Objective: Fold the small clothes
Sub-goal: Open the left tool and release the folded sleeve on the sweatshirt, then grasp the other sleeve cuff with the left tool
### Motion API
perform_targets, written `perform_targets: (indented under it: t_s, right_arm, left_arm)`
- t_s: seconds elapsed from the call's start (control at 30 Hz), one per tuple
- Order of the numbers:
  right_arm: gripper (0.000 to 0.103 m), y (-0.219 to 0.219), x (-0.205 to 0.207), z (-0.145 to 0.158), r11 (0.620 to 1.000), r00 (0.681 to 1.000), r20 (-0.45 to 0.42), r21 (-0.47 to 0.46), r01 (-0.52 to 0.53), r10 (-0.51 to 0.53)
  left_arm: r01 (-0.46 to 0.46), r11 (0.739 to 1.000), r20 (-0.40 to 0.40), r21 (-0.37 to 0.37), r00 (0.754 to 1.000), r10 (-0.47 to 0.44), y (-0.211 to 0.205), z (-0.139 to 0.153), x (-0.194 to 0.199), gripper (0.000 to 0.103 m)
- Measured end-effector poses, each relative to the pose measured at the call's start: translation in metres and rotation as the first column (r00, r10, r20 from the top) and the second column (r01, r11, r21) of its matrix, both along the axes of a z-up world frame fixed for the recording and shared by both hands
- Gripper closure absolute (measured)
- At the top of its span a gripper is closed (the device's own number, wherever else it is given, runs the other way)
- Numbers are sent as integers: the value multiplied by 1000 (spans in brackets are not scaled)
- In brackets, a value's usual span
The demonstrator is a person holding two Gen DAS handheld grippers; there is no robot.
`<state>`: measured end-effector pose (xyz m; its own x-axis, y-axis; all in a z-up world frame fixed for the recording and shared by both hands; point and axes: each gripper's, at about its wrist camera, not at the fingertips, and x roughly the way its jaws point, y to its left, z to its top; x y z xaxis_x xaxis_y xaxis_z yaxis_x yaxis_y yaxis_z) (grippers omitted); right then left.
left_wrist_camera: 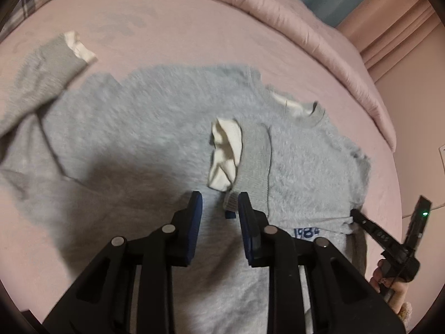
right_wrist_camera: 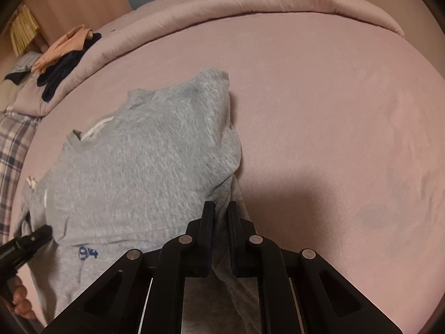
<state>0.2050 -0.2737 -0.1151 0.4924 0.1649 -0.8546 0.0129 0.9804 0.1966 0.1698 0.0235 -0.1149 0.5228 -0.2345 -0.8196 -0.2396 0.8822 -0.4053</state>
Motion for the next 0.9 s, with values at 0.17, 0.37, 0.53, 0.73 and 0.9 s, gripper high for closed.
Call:
perform_targets:
  t_s: [0.17,0.37,0.53,0.73,0.9]
  right_arm:
    - [95,5,2,-2,1000,1000,-1,-25,5,-5]
    - [95,8,5,1,998,1000,-5,-61,7,-7]
    - [67,0,-7,24,1000,1000,-12,-5,7,-7]
    - [41,-13,-42,63,999,995,104,-35,-6,10]
    - [41,-21,-56,77,998,988,151,-66,4,6]
  left_arm:
    - [-55,998,65,34,996,53,22,31,-16,74]
    - [-125,988,115,90,987,114,47,55,-37,46]
    - [-204,974,141,99,972,189,73,64,-47,28]
    - [-310,939,150,148,946,288,110,62,-38,24]
    - [-373,903,111,212,927,358,140,43,-22,26]
